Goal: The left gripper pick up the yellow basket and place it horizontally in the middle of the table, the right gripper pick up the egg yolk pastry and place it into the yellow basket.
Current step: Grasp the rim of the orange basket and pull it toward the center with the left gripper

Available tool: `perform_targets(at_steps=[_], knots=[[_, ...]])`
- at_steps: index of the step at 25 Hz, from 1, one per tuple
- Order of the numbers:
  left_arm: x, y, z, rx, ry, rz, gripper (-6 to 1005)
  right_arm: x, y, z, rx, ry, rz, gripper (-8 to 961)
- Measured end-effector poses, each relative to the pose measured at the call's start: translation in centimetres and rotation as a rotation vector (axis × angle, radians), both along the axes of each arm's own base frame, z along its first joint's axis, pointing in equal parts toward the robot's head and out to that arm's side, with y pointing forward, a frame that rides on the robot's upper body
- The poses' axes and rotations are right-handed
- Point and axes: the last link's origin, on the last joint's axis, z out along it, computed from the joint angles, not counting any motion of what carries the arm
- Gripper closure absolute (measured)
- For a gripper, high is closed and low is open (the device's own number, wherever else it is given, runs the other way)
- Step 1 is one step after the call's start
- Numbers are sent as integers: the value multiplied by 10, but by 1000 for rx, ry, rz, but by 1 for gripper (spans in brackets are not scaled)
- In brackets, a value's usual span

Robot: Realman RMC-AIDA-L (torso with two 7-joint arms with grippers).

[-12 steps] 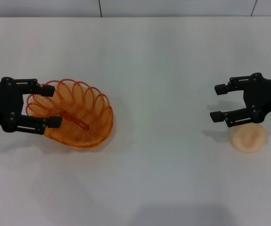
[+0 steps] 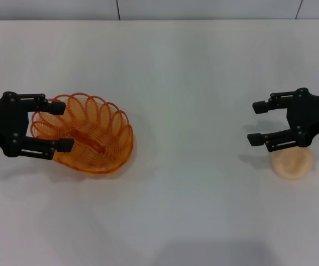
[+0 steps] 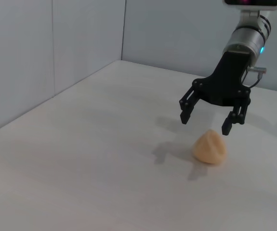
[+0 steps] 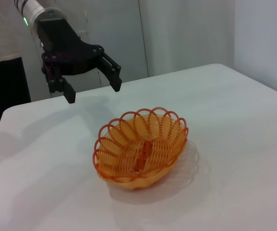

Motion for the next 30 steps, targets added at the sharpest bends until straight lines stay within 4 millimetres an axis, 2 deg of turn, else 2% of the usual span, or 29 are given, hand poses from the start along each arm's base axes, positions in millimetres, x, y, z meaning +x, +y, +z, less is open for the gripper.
perform_targets(at_steps=[11, 14, 21, 27, 30], knots=[[0, 0, 1, 0, -5, 7, 152, 0, 0, 0, 3, -1, 2, 169], [4, 2, 5, 1, -7, 55, 152, 1, 0, 1, 12, 4, -1, 169], [17, 5, 31, -23, 83, 305, 152, 1, 1, 3, 26, 10, 3, 171], [16, 25, 51, 21, 235, 582, 153, -1, -1, -3, 25, 16, 24, 171], [14, 34, 54, 48, 325, 641, 153, -3, -2, -7, 18, 20, 33, 171]])
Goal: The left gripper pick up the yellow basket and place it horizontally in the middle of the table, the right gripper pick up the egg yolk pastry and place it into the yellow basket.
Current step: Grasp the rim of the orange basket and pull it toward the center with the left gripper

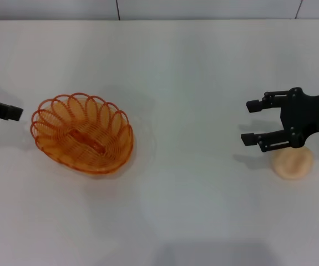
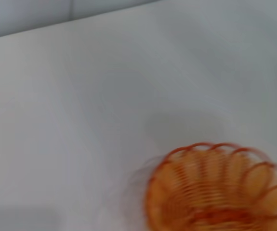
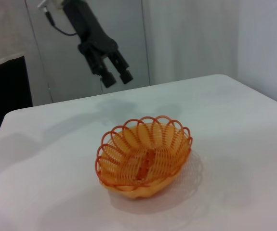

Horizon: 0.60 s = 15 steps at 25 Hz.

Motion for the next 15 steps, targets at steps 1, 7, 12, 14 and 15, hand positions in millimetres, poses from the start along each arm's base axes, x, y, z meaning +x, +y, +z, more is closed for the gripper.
perform_targets(at_steps=[1, 7, 12, 14, 15], knots=[[-1, 3, 1, 3, 27, 5, 153, -1, 0, -1, -1, 0, 3, 171], [-5, 23, -14, 22, 99, 10, 153, -2, -2, -5, -6, 5, 15, 171], [-13, 37, -39, 13, 128, 6, 154, -1, -3, -7, -12, 8, 17, 171], [-13, 40, -47, 13, 125, -2, 154, -2, -3, -7, -12, 8, 18, 171], [-13, 42, -52, 14, 122, -8, 154, -2, -3, -8, -13, 8, 20, 170]])
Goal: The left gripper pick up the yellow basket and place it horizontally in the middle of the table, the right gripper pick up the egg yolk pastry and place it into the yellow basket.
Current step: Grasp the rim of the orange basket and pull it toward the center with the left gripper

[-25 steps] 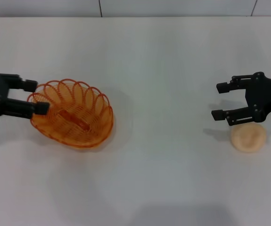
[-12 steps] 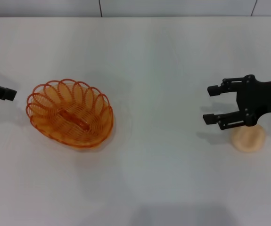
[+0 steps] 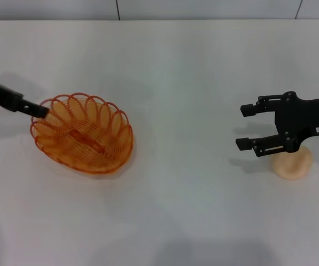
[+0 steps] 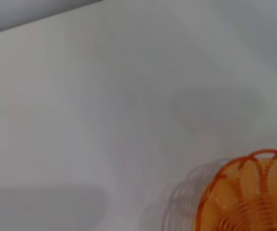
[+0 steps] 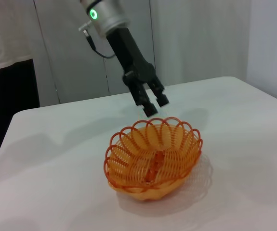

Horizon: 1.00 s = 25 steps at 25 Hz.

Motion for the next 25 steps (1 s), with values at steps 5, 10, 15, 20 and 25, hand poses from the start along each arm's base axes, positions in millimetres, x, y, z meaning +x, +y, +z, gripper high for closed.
perform_targets(at_steps=[5, 10, 15, 20, 25], knots=[[-5, 5, -18, 5, -3, -10, 153, -1, 1, -1, -4, 0, 4, 170], [-7, 7, -32, 2, -6, -20, 154, -1, 1, -1, -3, 0, 4, 170], [-7, 7, -38, -2, -2, -30, 167, -1, 1, -1, 0, -1, 1, 170], [-9, 9, -40, 14, 3, -31, 310, 0, 0, -1, 1, -2, -2, 170], [-10, 8, -41, 16, 5, -39, 434, 2, 1, -1, 10, -2, -10, 170]])
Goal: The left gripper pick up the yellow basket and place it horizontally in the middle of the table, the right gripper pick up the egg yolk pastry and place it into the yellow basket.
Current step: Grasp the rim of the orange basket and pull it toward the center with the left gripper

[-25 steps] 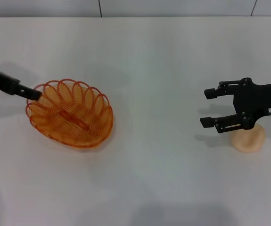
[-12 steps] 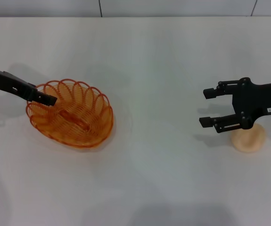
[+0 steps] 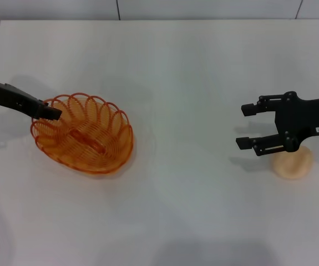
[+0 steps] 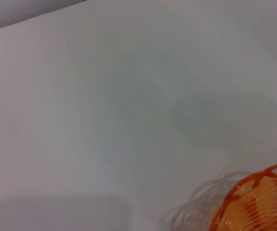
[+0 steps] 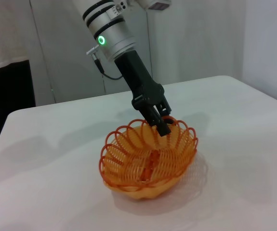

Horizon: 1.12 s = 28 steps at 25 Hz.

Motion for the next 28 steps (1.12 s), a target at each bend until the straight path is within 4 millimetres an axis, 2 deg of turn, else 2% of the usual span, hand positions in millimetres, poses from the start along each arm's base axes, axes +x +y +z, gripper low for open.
perform_targets(at_steps=[7, 12, 15, 20, 28], knots=[[1, 0, -2, -4, -2, -9, 590, -1, 1, 0, 7, 6, 3, 170], [-1, 0, -5, 4, -4, -11, 824, -1, 1, 1, 11, 8, 7, 171], [1, 1, -7, 4, -22, -18, 908, -2, 2, 1, 12, 8, 7, 171], [13, -1, -8, -5, -90, -29, 910, -2, 2, 3, 18, 9, 6, 171], [39, -20, -12, -20, -226, 42, 913, -3, 4, 9, 28, 9, 6, 171]])
